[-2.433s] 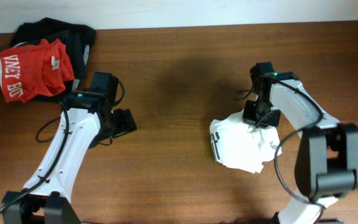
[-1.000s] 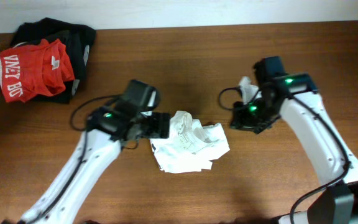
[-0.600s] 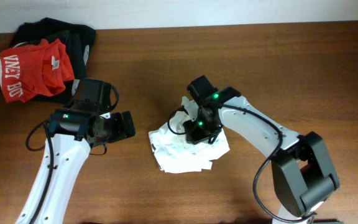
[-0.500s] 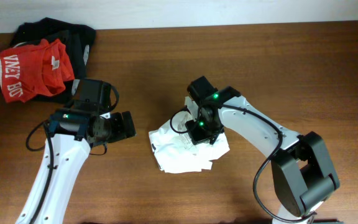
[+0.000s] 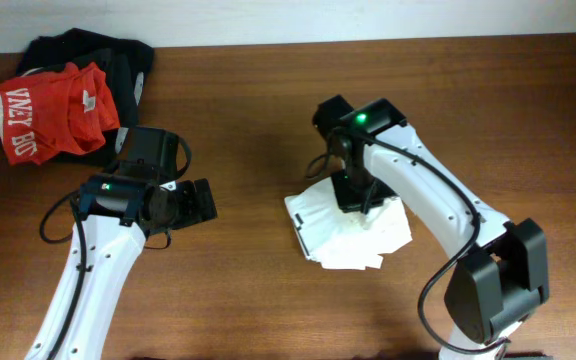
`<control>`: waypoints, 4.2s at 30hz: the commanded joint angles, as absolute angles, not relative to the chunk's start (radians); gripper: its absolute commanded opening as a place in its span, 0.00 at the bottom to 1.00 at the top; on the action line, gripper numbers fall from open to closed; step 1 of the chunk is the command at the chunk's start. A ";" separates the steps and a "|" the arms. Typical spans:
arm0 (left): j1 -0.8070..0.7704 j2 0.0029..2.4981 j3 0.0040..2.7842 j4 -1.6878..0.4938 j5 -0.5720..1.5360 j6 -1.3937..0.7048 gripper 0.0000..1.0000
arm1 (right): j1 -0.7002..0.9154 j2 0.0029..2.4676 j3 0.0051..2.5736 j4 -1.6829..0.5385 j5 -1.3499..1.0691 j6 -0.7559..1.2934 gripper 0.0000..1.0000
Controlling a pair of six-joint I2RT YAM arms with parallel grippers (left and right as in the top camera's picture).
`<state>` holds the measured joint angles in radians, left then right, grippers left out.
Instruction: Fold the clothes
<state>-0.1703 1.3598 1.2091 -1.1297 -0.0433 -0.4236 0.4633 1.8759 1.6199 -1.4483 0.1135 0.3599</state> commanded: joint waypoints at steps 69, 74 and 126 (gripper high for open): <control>-0.167 1.381 1.210 -1.097 0.007 -0.432 0.99 | -0.211 1.695 1.499 -1.394 0.010 0.373 0.73; -0.167 1.464 1.210 -1.077 0.008 -0.432 0.99 | -0.169 1.707 1.272 -1.194 -0.155 0.213 0.44; -0.369 1.524 1.210 -0.954 0.168 -0.346 0.99 | -0.372 1.751 0.968 -0.915 -0.083 0.453 0.04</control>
